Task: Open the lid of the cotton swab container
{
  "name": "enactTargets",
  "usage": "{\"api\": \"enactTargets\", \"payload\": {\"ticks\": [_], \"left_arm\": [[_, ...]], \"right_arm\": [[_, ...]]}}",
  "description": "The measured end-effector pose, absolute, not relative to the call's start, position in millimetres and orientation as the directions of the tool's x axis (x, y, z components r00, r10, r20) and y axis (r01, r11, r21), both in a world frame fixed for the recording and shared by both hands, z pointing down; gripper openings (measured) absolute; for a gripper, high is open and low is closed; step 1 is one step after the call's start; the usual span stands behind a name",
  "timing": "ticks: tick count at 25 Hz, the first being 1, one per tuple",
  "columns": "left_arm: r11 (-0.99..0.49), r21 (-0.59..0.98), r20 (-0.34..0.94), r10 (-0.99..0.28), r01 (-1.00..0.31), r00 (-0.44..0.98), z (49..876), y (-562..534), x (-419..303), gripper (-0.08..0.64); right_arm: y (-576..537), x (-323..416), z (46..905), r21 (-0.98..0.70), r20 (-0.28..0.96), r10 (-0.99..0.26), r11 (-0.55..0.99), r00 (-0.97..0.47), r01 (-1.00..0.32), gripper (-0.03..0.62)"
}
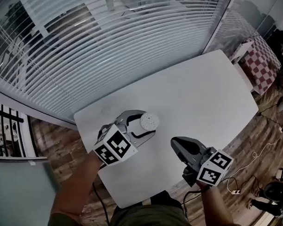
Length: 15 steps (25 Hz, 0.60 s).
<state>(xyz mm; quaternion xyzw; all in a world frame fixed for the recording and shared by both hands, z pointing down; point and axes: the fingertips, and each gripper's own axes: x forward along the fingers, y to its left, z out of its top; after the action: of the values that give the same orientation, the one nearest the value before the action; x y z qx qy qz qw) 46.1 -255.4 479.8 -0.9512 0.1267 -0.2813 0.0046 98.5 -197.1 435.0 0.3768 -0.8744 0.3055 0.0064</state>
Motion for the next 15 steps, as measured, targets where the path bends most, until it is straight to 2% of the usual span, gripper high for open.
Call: {"api": "enactTargets", "payload": {"ticks": [5, 15], "left_arm": [[-0.972, -0.05, 0.532, -0.22, -0.229, 0.818, 450.6, -236.2, 40.5, 0.259], [-0.963, -0.054, 0.51, -0.254, -0.264, 0.822, 399.2, -214.5, 22.2, 0.259]], "right_arm": [[-194.2, 91.7, 405.0, -0.486, 0.222, -0.655, 0.568, -0.722, -0.664, 0.009], [-192.1, 66.1, 344.2, -0.362, 0.181, -0.616, 0.683, -0.767, -0.634, 0.011]]}}
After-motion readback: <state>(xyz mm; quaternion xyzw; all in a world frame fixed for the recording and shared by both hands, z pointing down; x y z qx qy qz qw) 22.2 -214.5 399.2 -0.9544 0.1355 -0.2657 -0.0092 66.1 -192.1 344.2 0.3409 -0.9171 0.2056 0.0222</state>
